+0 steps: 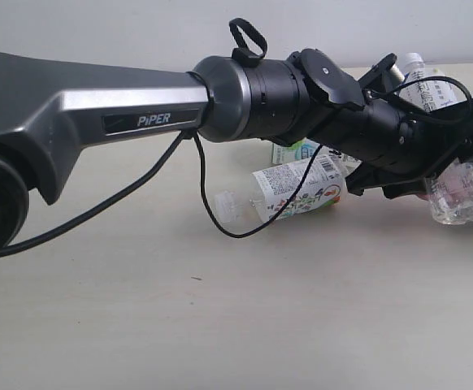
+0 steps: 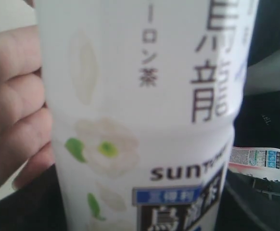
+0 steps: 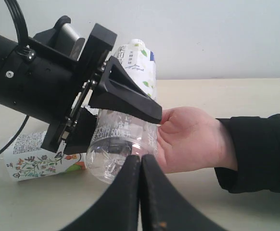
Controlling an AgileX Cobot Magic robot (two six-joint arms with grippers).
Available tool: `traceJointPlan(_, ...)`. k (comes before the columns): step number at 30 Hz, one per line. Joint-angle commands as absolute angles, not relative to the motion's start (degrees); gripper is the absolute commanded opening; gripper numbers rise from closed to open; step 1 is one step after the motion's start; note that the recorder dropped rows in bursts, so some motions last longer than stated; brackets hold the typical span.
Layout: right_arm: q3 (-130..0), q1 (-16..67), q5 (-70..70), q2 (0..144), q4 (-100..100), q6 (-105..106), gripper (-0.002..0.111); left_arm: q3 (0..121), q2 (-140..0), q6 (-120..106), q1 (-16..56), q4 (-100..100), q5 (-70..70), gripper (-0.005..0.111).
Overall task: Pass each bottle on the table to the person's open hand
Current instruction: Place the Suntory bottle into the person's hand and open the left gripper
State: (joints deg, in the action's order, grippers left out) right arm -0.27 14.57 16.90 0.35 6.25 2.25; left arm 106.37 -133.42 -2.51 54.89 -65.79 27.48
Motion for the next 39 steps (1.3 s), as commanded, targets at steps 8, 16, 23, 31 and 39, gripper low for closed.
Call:
traceJointPlan(8, 0.00, 14.69, 16.43, 0.00, 6.14, 2.21, 0.000, 106.81, -133.88, -5.74, 54.77, -69.76, 29.70, 0.043)
traceJointPlan(16, 0.00, 14.69, 16.43, 0.00, 6.14, 2.21, 0.000, 106.81, -133.88, -8.31, 54.77, -69.42, 29.70, 0.066)
traceJointPlan(23, 0.00, 14.69, 16.43, 0.00, 6.14, 2.34, 0.000, 106.81, -133.88, -10.23, 54.77, -69.42, 29.70, 0.078)
traceJointPlan(31, 0.00, 14.69, 16.43, 0.00, 6.14, 2.23, 0.000, 106.81, -133.88, -10.23, 54.77, -69.20, 30.73, 0.078)
traceJointPlan(39, 0.00, 14.69, 16.43, 0.00, 6.14, 2.23, 0.000, 106.81, -133.88, -10.35, 54.46, -65.88, 32.15, 0.078)
